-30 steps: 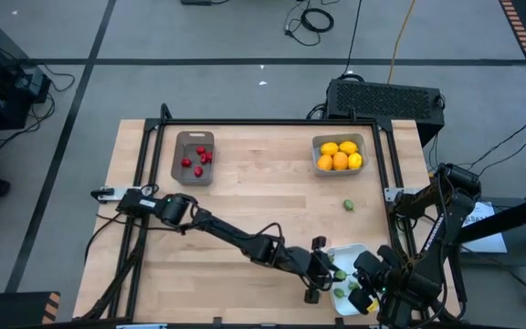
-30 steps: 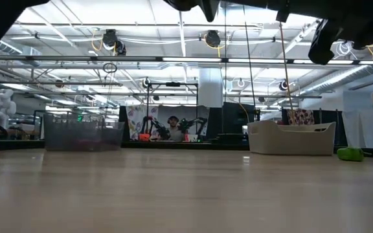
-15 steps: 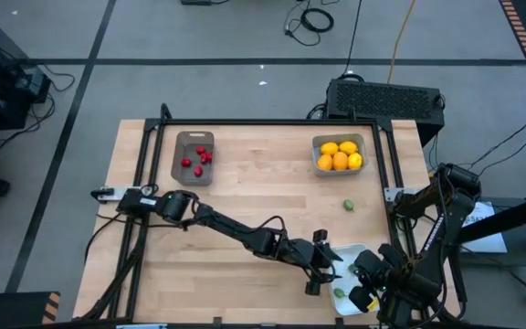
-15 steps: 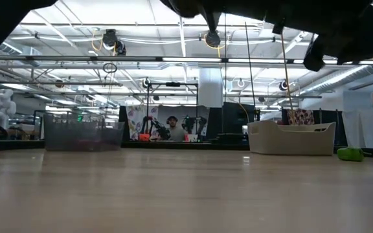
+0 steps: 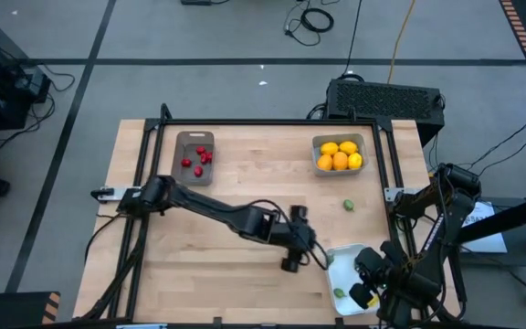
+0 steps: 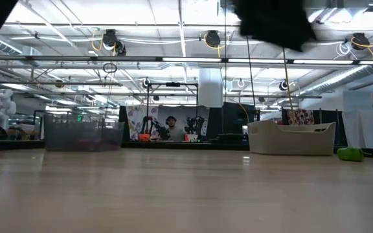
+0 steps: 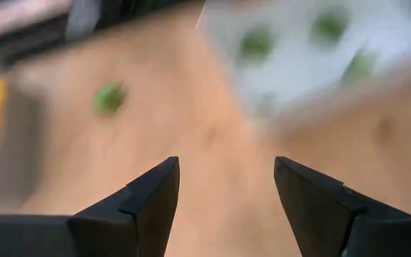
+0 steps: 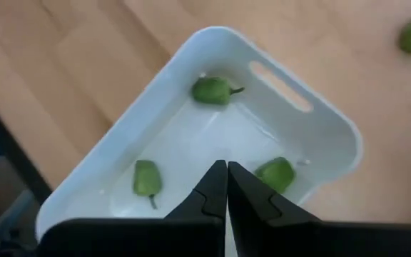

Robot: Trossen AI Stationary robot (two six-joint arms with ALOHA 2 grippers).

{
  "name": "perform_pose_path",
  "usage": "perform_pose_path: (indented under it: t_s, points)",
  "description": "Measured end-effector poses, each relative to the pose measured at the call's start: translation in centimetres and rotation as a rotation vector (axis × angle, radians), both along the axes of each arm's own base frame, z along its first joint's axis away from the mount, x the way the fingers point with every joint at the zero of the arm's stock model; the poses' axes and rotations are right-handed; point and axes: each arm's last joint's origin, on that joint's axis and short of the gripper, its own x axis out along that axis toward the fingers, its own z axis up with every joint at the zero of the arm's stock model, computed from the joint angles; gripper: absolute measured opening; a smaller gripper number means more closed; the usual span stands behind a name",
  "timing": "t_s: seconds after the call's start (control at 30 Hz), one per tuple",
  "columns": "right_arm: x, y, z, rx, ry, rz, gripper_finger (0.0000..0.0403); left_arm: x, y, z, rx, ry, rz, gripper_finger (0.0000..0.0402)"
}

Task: Sort produce into baskets
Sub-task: Put the green chili pepper into the white bin

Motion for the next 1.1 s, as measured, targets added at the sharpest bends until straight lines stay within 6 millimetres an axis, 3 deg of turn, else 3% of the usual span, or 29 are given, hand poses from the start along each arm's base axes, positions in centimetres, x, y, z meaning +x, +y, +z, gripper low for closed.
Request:
perform_pose_path:
  t_s: [0.2,0.47,0.6,0.77,0.9,1.1]
  points:
    - [0.8,-1.8,0.1,-0.096,0.057,-0.064,0.0004,-4.4,2.0,2.1,0.205,0.225,0.125,0.0237]
    - [4.0,-7.6,0.8,-0.261,0.288,-0.153,0.0027,-11.5,6.7,2.1,0.143,0.293,0.280,0.0237]
    - [6.0,-11.4,1.2,-0.213,0.353,-0.158,0.0080,-15.7,8.3,1.6,0.027,0.158,0.375,0.0237]
    - [6.5,-16.1,1.3,-0.182,0.434,-0.114,0.0165,-19.7,7.4,2.5,-0.170,-0.180,0.290,0.0237]
    - [6.6,-18.9,1.2,-0.065,0.362,-0.109,0.0225,-22.5,6.8,1.6,-0.147,-0.316,0.176,0.0237]
    - [5.9,-21.9,-0.3,0.068,0.254,-0.111,0.0284,-25.0,7.7,-0.8,-0.098,-0.473,0.134,0.0237]
